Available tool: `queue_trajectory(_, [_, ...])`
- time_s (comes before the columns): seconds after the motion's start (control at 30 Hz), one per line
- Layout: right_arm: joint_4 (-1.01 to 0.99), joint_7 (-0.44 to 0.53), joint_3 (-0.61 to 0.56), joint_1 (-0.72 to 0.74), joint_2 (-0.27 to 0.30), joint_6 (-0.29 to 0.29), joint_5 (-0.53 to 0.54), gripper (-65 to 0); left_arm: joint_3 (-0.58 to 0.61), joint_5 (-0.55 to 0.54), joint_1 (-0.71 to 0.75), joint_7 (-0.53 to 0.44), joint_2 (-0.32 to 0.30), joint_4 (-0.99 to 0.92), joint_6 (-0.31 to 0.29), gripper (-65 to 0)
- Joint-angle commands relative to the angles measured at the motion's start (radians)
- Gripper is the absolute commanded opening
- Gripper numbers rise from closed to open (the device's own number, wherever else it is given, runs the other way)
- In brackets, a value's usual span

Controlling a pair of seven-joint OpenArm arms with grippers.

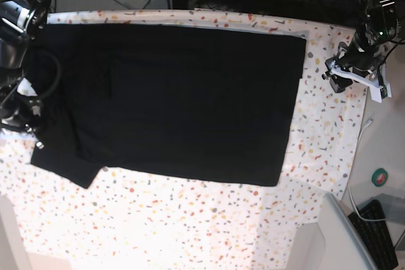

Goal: Layout the t-shirt on the table in an organized manner, then fold the t-shirt properly
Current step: 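Grasp the shirt's side edges with both grippers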

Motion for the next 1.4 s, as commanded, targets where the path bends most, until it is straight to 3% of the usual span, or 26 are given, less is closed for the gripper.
queue_trajectory(0.0, [0.015, 0.012, 0.002, 0.024, 0.018, 0.010, 0.013, -60.5, -0.007, -0.007, -0.002, -0.016, -0.011, 0.015, -0.006, -29.3])
queue_trajectory(0.07, [0.015, 0.012, 0.002, 0.024, 0.018, 0.010, 0.014, -65.0, -0.007, -0.007, -0.002, -0.016, -0.011, 0.015, -0.006, -29.3])
queue_trajectory(0.47, [0.055, 0.006, 0.004, 0.033, 0.018, 0.010, 0.020, -65.0, -0.007, -0.007, -0.002, -0.016, -0.011, 0.015, -0.006, -29.3])
queue_trajectory(0.6, [0.172, -0.081, 0.004, 0.018, 0.015, 0.010, 0.020, -65.0, 0.001, 0.003, -0.025, -0.015, -0.011, 0.005, -0.006, -29.3])
queue_trajectory(0.83, [0.319, -0.164, 0.008, 0.000, -0.036, 0.010, 0.022, -65.0, 0.148, 0.236, -0.329, 0.005, -0.005, -0.206, -0.009, -29.3])
queue_trajectory(0.93, [0.379, -0.170, 0.007, -0.019, -0.066, 0.010, 0.020, -65.0, 0.202, 0.250, -0.487, 0.051, -0.002, -0.364, -0.009, -29.3])
queue_trajectory(1.07, [0.397, -0.170, 0.004, -0.028, -0.066, 0.010, 0.020, -65.0, 0.272, 0.250, -0.642, 0.056, 0.013, -0.572, -0.009, -29.3])
queue_trajectory(1.37, [0.400, -0.169, 0.010, -0.031, -0.060, 0.011, 0.020, -65.0, 0.300, 0.257, -0.742, 0.051, 0.090, -0.773, -0.012, -29.3])
